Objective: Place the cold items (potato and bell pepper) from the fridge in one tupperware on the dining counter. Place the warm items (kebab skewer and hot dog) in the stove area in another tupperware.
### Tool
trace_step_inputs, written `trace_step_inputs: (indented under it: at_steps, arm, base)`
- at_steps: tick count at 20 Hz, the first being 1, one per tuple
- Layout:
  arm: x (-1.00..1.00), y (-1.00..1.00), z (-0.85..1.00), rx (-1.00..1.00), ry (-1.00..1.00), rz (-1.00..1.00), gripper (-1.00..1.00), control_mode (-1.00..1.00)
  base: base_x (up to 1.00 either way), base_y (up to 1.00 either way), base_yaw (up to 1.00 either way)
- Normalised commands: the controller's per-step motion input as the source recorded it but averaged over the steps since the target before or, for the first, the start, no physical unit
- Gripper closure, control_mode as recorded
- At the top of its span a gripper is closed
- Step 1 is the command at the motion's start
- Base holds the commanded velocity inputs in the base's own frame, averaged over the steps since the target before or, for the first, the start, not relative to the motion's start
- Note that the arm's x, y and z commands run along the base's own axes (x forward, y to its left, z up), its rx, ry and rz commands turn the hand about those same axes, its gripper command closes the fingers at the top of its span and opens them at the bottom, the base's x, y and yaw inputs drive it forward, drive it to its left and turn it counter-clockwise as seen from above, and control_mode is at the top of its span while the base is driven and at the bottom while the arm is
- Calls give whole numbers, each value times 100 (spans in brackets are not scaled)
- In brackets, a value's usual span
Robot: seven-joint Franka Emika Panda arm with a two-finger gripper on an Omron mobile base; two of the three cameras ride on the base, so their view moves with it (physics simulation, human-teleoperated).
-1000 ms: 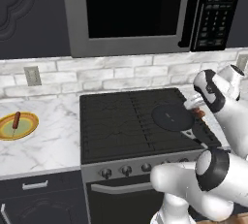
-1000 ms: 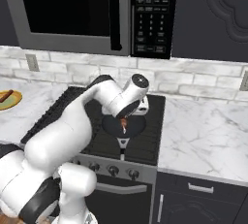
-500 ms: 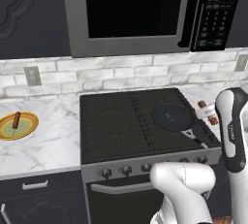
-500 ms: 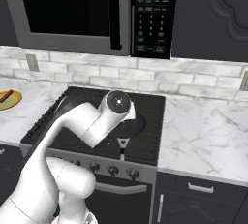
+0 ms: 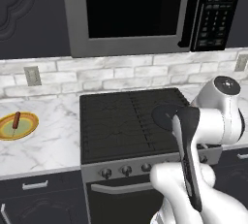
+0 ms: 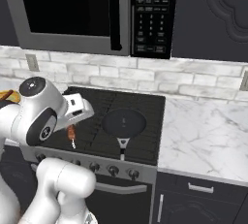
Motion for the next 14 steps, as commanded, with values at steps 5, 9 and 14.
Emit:
trace_step_inputs:
  at_steps: [5, 9, 14]
  arm:
    - [-10, -27, -62, 1, -7, 7, 100, -100]
    - [0, -11, 0, 0, 0, 9, 100, -100]
    - [-1, -1, 0, -1, 0, 9, 100, -100]
  base:
    - [0, 0, 0]
    - [0, 0, 0]
    - [0, 0, 0]
